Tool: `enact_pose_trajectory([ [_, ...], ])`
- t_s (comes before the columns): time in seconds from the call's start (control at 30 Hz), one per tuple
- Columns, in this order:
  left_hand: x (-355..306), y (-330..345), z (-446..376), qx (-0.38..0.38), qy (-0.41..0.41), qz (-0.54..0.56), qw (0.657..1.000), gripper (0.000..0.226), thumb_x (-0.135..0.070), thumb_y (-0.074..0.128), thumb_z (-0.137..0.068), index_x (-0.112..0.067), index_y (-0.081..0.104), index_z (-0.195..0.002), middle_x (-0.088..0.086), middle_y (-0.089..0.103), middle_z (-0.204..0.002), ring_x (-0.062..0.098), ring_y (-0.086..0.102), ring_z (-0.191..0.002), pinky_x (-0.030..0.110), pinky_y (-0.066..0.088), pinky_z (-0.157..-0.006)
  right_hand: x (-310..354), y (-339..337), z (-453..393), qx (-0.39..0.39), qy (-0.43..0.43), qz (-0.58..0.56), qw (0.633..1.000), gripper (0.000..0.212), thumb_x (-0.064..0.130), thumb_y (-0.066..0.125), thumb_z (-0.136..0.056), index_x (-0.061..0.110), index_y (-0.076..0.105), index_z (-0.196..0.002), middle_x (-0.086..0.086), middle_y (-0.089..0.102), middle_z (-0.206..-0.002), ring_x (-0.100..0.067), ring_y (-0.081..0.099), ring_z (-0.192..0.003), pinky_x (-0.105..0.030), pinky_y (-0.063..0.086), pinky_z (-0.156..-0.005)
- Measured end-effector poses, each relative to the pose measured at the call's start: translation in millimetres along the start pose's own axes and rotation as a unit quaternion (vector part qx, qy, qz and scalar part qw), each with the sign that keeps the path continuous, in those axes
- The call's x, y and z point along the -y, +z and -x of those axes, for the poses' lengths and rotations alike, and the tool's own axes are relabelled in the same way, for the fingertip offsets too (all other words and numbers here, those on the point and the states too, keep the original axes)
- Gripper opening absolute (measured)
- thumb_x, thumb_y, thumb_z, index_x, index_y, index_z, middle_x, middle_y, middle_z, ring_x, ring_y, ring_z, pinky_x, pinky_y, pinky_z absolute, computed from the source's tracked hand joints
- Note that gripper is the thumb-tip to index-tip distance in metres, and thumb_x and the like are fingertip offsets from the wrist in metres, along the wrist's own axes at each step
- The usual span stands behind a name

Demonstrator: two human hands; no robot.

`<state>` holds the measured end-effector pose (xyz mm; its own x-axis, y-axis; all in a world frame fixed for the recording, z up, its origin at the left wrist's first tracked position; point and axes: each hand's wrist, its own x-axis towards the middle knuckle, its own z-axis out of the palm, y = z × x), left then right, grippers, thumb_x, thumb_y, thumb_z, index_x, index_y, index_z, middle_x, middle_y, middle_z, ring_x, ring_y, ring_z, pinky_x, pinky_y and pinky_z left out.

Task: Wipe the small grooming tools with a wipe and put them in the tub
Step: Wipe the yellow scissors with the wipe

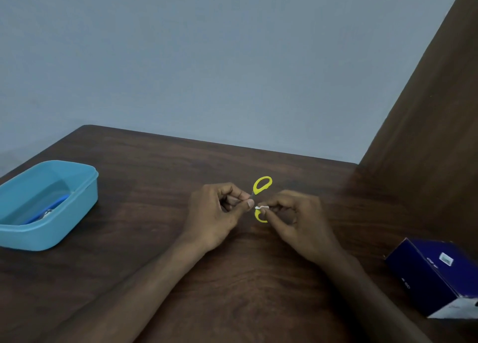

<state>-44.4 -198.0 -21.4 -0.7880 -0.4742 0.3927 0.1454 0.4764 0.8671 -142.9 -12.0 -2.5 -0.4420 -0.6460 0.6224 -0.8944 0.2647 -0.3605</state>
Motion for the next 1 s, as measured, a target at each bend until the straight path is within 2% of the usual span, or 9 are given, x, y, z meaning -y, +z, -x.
enact_pose_trajectory([
  [0.13, 0, 0, 0, -0.003, -0.011, 0.009, 1.000, 0.010, -0.023, 0.089, -0.085, -0.027, 0.083, -0.081, -0.013, 0.077, -0.070, 0.004, 0.070, -0.065, 0.009, 0.045, -0.058, 1, 4, -1, 0.024, -0.034, 0.030, 0.999, 0.006, 0.024, 0.080, -0.091, 0.027, 0.081, -0.097, 0.015, 0.075, -0.090, -0.004, 0.066, -0.085, -0.030, 0.053, -0.078],
  [0.23, 0, -1, 0, -0.009, -0.023, 0.029, 0.999, 0.010, -0.023, 0.089, -0.086, -0.027, 0.082, -0.079, -0.014, 0.077, -0.070, -0.003, 0.063, -0.058, 0.008, 0.042, -0.056, -6, -2, 1, 0.013, 0.016, 0.037, 0.999, 0.007, 0.027, 0.083, -0.090, 0.032, 0.081, -0.094, 0.019, 0.075, -0.086, -0.002, 0.067, -0.083, -0.031, 0.054, -0.075],
  [0.3, -2, 0, 1, -0.007, -0.016, 0.029, 0.999, 0.011, -0.023, 0.089, -0.086, -0.027, 0.082, -0.079, -0.015, 0.077, -0.071, -0.003, 0.064, -0.059, 0.009, 0.043, -0.056, -3, 0, 1, -0.011, 0.096, -0.039, 0.995, 0.005, 0.026, 0.084, -0.091, 0.031, 0.084, -0.093, 0.019, 0.079, -0.087, -0.003, 0.073, -0.083, -0.028, 0.055, -0.075],
  [0.43, -6, -1, 4, -0.011, 0.023, 0.019, 0.999, 0.012, -0.023, 0.089, -0.086, -0.027, 0.081, -0.077, -0.013, 0.077, -0.072, 0.004, 0.067, -0.061, 0.010, 0.044, -0.057, 5, 3, -6, -0.117, 0.291, -0.272, 0.910, 0.007, 0.019, 0.078, -0.095, 0.019, 0.083, -0.099, 0.004, 0.083, -0.090, -0.009, 0.079, -0.089, -0.026, 0.055, -0.080],
  [0.57, -11, 0, 8, -0.012, 0.059, -0.008, 0.998, 0.015, -0.016, 0.089, -0.084, -0.022, 0.080, -0.075, -0.013, 0.072, -0.064, 0.001, 0.064, -0.059, 0.008, 0.040, -0.055, 18, 10, -6, -0.091, 0.324, -0.368, 0.867, 0.012, 0.013, 0.073, -0.097, 0.009, 0.081, -0.105, -0.007, 0.083, -0.094, -0.018, 0.081, -0.092, -0.020, 0.057, -0.074],
  [0.67, -11, -1, 8, -0.029, 0.081, -0.017, 0.996, 0.018, -0.011, 0.088, -0.083, -0.020, 0.078, -0.071, -0.015, 0.065, -0.058, 0.000, 0.062, -0.057, 0.008, 0.039, -0.054, 27, 18, -7, -0.072, 0.349, -0.436, 0.827, 0.014, 0.008, 0.071, -0.098, 0.005, 0.081, -0.107, -0.015, 0.082, -0.098, -0.026, 0.080, -0.098, -0.031, 0.062, -0.082],
  [0.8, -11, 0, 9, -0.016, 0.092, -0.035, 0.995, 0.017, -0.013, 0.088, -0.083, -0.021, 0.077, -0.071, -0.011, 0.071, -0.063, 0.006, 0.067, -0.063, 0.007, 0.039, -0.057, 20, 18, -8, -0.122, 0.388, -0.463, 0.787, 0.011, 0.010, 0.074, -0.094, 0.012, 0.085, -0.092, -0.017, 0.080, -0.094, -0.028, 0.074, -0.096, -0.033, 0.050, -0.077],
  [0.93, -12, -1, 8, -0.016, 0.079, -0.015, 0.997, 0.019, -0.013, 0.087, -0.085, -0.024, 0.078, -0.072, -0.021, 0.067, -0.061, -0.002, 0.063, -0.060, 0.007, 0.039, -0.057, 25, 20, -6, -0.085, 0.367, -0.438, 0.816, 0.012, 0.012, 0.074, -0.094, 0.009, 0.084, -0.100, -0.017, 0.082, -0.098, -0.025, 0.076, -0.097, -0.037, 0.054, -0.082],
  [1.0, -12, -1, 8, -0.017, 0.078, -0.013, 0.997, 0.019, -0.014, 0.087, -0.085, -0.024, 0.078, -0.073, -0.022, 0.066, -0.061, -0.002, 0.062, -0.060, 0.007, 0.039, -0.058, 27, 19, -8, -0.108, 0.362, -0.424, 0.823, 0.012, 0.010, 0.075, -0.094, 0.008, 0.083, -0.103, -0.010, 0.083, -0.092, -0.014, 0.076, -0.085, -0.028, 0.055, -0.074],
])
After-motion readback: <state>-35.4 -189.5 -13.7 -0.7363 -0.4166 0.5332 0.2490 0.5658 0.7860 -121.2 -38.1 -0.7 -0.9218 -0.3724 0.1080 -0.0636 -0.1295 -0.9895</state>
